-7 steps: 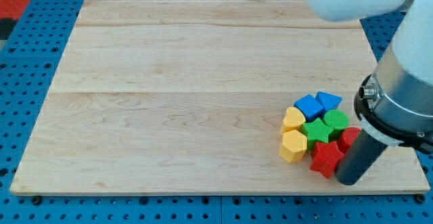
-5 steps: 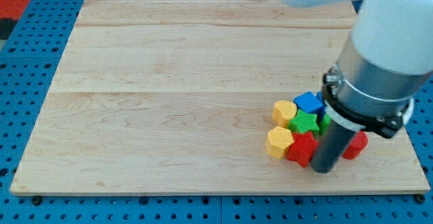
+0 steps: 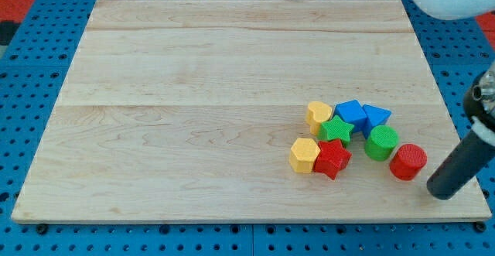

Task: Move the red circle to green star

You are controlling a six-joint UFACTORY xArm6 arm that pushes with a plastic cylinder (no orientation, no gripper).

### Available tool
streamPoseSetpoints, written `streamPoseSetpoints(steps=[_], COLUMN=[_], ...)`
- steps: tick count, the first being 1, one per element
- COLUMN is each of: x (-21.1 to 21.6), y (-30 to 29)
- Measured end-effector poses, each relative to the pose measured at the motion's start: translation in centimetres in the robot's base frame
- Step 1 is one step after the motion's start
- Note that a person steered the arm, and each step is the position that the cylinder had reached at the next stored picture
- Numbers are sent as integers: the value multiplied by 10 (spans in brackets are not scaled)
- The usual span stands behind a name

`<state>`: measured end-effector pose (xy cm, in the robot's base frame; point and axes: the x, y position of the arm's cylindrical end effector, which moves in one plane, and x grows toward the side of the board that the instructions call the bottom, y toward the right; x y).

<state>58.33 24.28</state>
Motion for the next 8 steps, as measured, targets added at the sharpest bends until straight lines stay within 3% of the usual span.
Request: streamPoseSetpoints(steps=[1, 3, 5, 7, 8], x=[-30, -32, 24, -27, -31], y=[6, -67, -81, -98, -97])
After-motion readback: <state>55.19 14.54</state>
